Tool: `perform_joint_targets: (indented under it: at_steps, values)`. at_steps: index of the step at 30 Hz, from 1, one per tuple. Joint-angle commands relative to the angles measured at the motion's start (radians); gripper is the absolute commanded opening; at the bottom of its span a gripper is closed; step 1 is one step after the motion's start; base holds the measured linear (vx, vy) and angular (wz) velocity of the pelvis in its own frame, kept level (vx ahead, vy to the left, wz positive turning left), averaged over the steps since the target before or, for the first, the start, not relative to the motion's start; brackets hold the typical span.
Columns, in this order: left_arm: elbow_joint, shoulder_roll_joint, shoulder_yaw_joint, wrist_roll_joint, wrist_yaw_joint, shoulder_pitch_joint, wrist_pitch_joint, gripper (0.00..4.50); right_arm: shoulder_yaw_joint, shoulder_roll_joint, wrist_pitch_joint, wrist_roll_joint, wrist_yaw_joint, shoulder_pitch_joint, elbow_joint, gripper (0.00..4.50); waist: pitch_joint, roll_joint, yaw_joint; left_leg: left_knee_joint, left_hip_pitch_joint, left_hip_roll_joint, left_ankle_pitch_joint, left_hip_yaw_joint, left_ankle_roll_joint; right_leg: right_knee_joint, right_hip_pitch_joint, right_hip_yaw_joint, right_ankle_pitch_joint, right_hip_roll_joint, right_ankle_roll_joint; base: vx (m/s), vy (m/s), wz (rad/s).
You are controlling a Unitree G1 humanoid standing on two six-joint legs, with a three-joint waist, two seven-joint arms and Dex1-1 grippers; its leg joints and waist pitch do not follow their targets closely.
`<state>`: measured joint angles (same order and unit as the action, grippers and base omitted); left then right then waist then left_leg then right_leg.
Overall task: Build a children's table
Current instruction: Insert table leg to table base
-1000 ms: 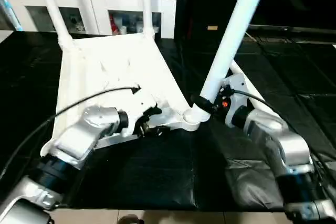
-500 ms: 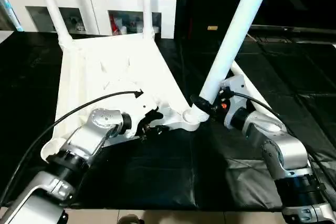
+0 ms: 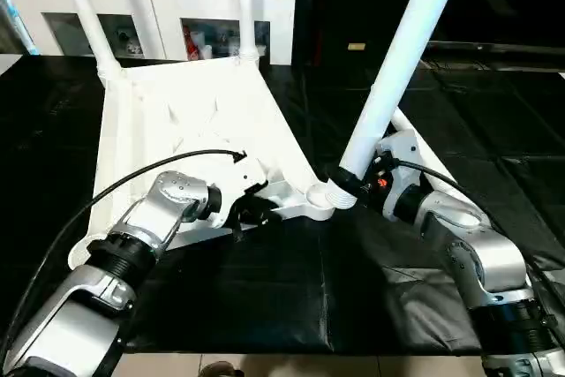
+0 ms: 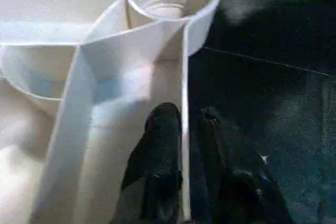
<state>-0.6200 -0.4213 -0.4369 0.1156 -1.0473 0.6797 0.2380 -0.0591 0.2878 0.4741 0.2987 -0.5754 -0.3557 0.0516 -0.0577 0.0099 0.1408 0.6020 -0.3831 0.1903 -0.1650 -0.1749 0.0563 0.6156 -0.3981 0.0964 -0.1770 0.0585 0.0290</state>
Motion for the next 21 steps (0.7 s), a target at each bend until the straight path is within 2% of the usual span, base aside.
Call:
perform_joint_targets:
  at_steps: [1, 7, 10, 12, 13, 15, 17, 21]
  values:
    - [-0.033, 0.006, -0.003, -0.020, -0.018, 0.023, 0.002, 0.49, -0.009, 0.007, 0.009, -0.001, -0.007, -0.002, -0.026, 1.93, 0.077, 0.013, -0.004, -0.068, 0.025, 0.045, -0.233, 0.022, 0.023, -0.083, 0.053, -0.062, -0.249, 0.099, 0.138, 0.000, 0.000, 0.00]
    - [-0.064, 0.020, 0.014, -0.022, -0.035, 0.037, -0.011, 0.05, -0.012, 0.007, 0.015, 0.001, -0.013, -0.004, -0.026, 1.93, 0.077, 0.011, -0.003, -0.069, 0.026, 0.046, -0.236, 0.022, 0.023, -0.084, 0.052, -0.062, -0.256, 0.100, 0.137, 0.000, 0.000, 0.00]
    - [-0.068, 0.026, 0.025, -0.018, -0.042, 0.038, -0.021, 0.01, -0.013, 0.005, 0.020, 0.002, -0.016, -0.011, -0.021, 1.93, 0.077, 0.011, -0.003, -0.069, 0.025, 0.046, -0.231, 0.022, 0.019, -0.084, 0.053, -0.062, -0.257, 0.101, 0.138, 0.000, 0.000, 0.00]
    - [-0.064, 0.025, 0.029, -0.016, -0.068, 0.032, -0.054, 0.00, -0.016, 0.003, 0.032, 0.008, -0.021, -0.022, -0.015, 1.93, 0.077, 0.008, -0.002, -0.068, 0.024, 0.046, -0.224, 0.022, 0.016, -0.084, 0.053, -0.063, -0.261, 0.102, 0.137, 0.000, 0.000, 0.00]
    - [-0.056, 0.020, 0.028, -0.012, -0.086, 0.023, -0.076, 0.00, -0.018, 0.003, 0.033, 0.010, -0.023, -0.026, -0.011, 1.93, 0.077, 0.003, -0.002, -0.069, 0.024, 0.046, -0.222, 0.021, 0.013, -0.086, 0.054, -0.063, -0.267, 0.102, 0.133, 0.000, 0.000, 0.00]
    - [-0.041, 0.013, 0.027, -0.006, -0.108, 0.012, -0.081, 0.00, -0.020, 0.002, 0.034, 0.011, -0.027, -0.031, -0.006, 1.93, 0.077, 0.007, -0.001, -0.069, 0.023, 0.047, -0.218, 0.022, 0.013, -0.084, 0.052, -0.063, -0.268, 0.103, 0.131, 0.000, 0.000, 0.00]
    - [-0.029, 0.005, 0.027, -0.005, -0.127, 0.000, -0.085, 0.00, -0.023, -0.001, 0.037, 0.015, -0.033, -0.036, -0.001, 1.93, 0.078, 0.004, 0.000, -0.070, 0.025, 0.049, -0.215, 0.022, 0.014, -0.081, 0.051, -0.063, -0.260, 0.104, 0.135, 0.000, 0.000, 0.00]
    - [0.021, -0.018, 0.032, 0.008, -0.175, -0.039, -0.104, 0.00, -0.040, -0.013, 0.037, 0.026, -0.064, -0.051, 0.007, 1.93, 0.076, 0.008, -0.002, -0.072, 0.025, 0.050, -0.230, 0.022, 0.016, -0.081, 0.049, -0.064, -0.269, 0.104, 0.138, 0.000, 0.000, 0.00]
